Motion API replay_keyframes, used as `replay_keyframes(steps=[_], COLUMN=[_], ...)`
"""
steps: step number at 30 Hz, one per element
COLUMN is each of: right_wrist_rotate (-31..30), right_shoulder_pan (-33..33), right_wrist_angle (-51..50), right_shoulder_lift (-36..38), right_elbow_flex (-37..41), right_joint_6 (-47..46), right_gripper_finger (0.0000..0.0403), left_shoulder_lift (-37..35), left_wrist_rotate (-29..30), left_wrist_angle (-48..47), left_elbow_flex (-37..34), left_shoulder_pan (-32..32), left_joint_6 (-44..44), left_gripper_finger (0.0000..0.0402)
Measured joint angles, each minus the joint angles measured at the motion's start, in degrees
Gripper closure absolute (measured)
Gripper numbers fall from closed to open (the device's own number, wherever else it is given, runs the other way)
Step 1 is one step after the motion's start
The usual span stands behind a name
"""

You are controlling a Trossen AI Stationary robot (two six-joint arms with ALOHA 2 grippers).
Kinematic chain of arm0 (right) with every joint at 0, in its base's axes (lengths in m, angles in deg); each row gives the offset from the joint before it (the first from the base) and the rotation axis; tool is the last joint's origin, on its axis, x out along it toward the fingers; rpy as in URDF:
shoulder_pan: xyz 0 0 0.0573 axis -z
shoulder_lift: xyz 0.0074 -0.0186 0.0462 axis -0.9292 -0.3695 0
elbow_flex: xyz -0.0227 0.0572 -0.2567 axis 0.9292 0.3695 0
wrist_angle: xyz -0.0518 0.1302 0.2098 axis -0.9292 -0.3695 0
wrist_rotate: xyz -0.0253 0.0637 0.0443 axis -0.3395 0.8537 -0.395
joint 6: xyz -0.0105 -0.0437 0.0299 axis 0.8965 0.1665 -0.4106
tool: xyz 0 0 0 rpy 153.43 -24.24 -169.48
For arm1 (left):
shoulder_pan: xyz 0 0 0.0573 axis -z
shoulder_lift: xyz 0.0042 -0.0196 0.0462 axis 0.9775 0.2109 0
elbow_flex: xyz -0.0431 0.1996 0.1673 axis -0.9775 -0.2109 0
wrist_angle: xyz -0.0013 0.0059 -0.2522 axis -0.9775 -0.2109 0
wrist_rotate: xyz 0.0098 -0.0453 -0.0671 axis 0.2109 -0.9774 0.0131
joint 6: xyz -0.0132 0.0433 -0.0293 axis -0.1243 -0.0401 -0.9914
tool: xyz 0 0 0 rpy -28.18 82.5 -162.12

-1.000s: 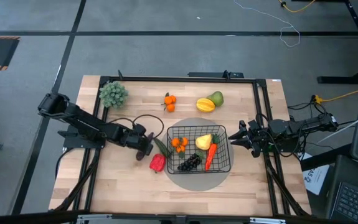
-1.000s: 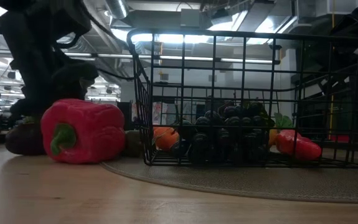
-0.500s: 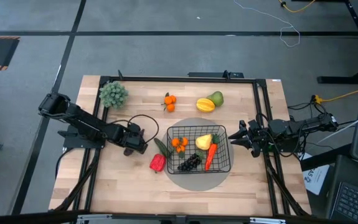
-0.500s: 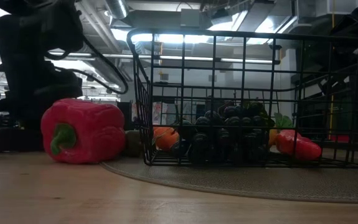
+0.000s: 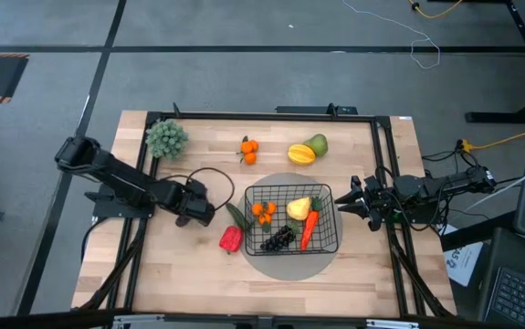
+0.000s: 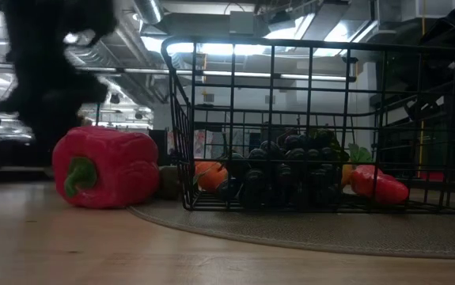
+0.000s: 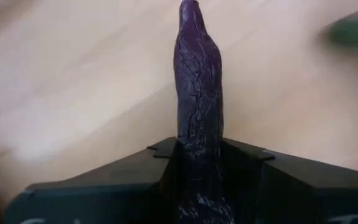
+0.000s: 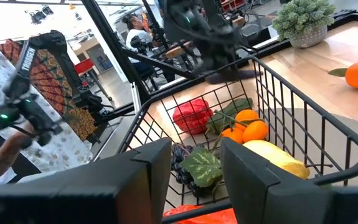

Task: Build produce basket
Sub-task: Put the violet eggplant into the black wire basket

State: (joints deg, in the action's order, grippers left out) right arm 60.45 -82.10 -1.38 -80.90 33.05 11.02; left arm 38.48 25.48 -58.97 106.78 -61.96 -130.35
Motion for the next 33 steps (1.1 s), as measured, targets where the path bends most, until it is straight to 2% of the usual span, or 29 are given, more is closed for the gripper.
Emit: replay_keyframes(steps=[5,10,14,17,20,24,27,33], right_wrist_rotate=[-0.01,-0.02,-0.04,-0.29,-0.41,-0.45,-0.85,-5.70], right_shoulder_pan=[0.00,0.00,-0.02,0.00,0.00,0.00,-0.02,0.00], right_wrist_angle=[0.00,-0.02,-0.02,0.01,0.04,0.07,0.24,0.97], right_shoulder_lift=[0.00,0.00,0.00,0.00,0.00,0.00,0.00,0.00], right_elbow_flex=[0.00,0.00,0.00,0.00,0.00,0.00,0.00,-0.02], right_joint_6=[0.02,0.11,0.23,0.27,0.15,0.08,0.18,0.15], right_gripper_finger=[0.0272,0.0272,0.0272,0.0272,0.0272,0.0272,0.0272,0.0272], left_shoulder_lift=[-0.41,-0.47,-0.52,-0.52,-0.40,1.33,3.87,10.98], left_wrist_rotate=[6.85,17.29,25.82,31.37,31.11,25.18,21.05,17.81], left_wrist_angle=[-9.66,-9.50,-2.25,8.31,20.69,30.62,35.00,41.67], left_elbow_flex=[13.15,25.53,32.06,34.01,34.08,34.06,34.14,34.03], left_shoulder_pan=[0.39,0.44,0.39,0.39,0.39,0.39,0.08,-1.06], left_joint_6=[7.57,21.09,33.89,46.02,58.69,67.92,70.14,70.11], left_gripper_finger=[0.0338,0.0338,0.0338,0.0338,0.0338,0.0338,0.0338,0.0338])
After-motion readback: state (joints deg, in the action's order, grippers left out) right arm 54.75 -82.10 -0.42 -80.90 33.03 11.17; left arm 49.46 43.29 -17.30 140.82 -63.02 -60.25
